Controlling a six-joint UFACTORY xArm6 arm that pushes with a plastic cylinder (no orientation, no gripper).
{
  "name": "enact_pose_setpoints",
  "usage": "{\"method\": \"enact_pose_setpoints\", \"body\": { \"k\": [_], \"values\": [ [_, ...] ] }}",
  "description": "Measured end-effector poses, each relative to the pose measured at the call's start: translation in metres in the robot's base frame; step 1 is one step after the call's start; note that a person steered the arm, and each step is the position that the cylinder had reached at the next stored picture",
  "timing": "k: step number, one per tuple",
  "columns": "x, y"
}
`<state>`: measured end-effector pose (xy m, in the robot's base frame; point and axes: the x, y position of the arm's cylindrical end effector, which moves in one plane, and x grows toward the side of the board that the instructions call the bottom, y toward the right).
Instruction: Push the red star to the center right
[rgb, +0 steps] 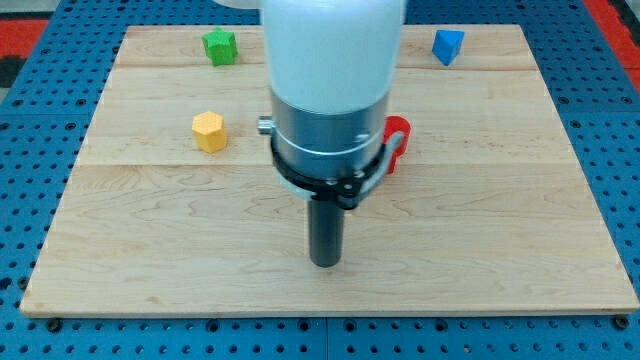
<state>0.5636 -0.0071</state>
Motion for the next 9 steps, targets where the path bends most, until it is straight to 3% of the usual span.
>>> {"method": "enact_pose_setpoints", "body": {
  "k": [5,8,9],
  "values": [
    [-0.126,0.008],
    [-0.123,0.160],
    [-0.095,0.139]
  ]
}}
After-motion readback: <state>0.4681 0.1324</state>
